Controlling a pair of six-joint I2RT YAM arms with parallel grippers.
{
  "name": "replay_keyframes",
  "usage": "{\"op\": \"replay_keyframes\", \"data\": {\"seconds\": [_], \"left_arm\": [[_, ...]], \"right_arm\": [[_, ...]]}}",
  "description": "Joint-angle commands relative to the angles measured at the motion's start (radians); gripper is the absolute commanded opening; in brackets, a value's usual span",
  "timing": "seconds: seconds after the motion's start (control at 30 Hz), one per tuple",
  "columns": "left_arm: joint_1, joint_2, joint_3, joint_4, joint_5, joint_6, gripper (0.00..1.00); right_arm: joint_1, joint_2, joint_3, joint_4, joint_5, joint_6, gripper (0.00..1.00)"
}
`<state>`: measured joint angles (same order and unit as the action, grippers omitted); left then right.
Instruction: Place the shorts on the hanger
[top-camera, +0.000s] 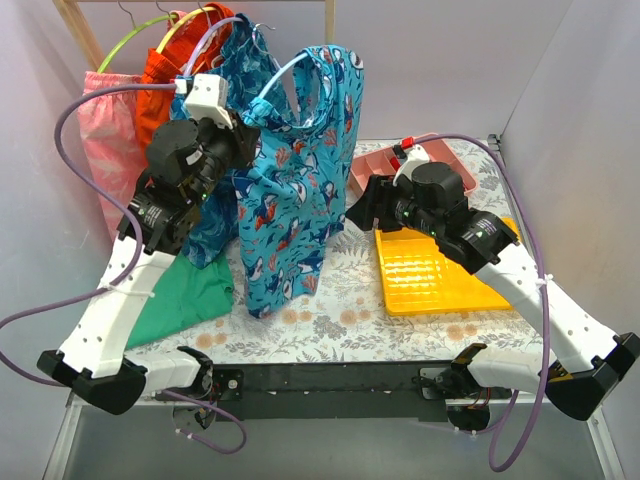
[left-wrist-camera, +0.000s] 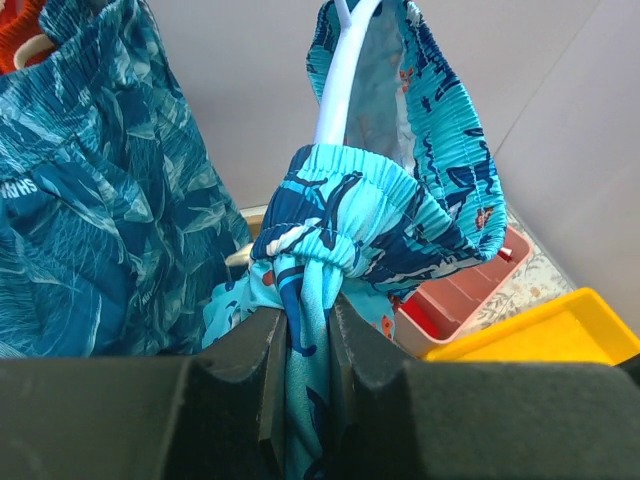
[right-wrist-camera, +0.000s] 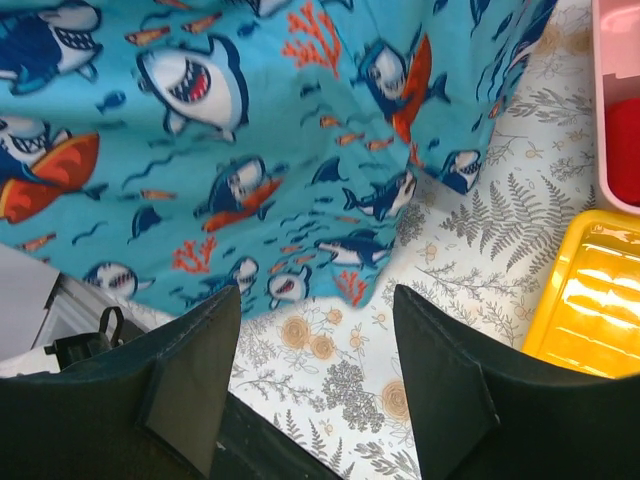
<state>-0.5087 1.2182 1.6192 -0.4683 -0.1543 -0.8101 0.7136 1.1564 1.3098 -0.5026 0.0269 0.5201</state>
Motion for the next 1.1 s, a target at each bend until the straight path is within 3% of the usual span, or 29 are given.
{"op": "replay_keyframes", "data": {"seconds": [0.0, 0.2, 0.43, 0.93, 1.07], "left_arm": [[0.048, -0.063, 0.039, 0.089, 0.056, -0.024, 0.0], [0.049, -0.173, -0.025, 0.045, 0.13, -0.015, 0.0], [0.049, -0.266, -0.071, -0.013, 0.047, -0.005, 0.0], [0.049, -0.215, 0.051, -0.093, -0.108, 0.095, 0.0], [0.049, -0.184, 0.064, -0.037, -0.113, 0.14, 0.0]], "right_arm": [[-0.003, -0.017, 0.037, -0.01, -0.018, -0.002, 0.69], [-0.003, -0.02, 0.019, -0.001, -0.019, 0.0, 0.69], [-0.003, -0.015, 0.014, 0.001, -0.018, 0.008, 0.68], [-0.002, -0.008, 0.016, 0.007, -0.021, 0.012, 0.68], [-0.003, 0.008, 0.016, 0.019, -0.05, 0.014, 0.68]]}}
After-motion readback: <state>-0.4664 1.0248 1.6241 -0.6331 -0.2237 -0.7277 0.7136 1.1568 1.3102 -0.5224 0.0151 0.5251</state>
